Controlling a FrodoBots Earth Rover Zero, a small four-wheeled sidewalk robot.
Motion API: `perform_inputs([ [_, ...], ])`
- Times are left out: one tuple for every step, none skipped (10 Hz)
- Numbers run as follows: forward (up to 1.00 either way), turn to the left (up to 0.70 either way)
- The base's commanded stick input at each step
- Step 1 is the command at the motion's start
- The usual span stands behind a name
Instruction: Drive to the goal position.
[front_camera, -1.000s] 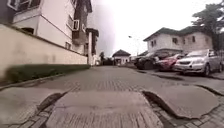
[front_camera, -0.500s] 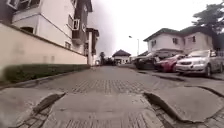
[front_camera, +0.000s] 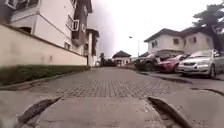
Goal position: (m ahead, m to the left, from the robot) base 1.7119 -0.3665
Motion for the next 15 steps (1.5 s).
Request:
perform_inputs([
  [0.50,0.00],
  [0.50,0.00],
  [0.50,0.00],
  [0.50,0.00],
  [0.50,0.00],
  [0.50,0.00],
  [0.50,0.00],
  [0.50,0.00],
  [0.50,0.00],
  [0.50,0.00],
  [0.50,0.00],
  [0.50,0.00],
  [0.50,0.00],
  [0.50,0.00],
  [0.50,0.00],
])
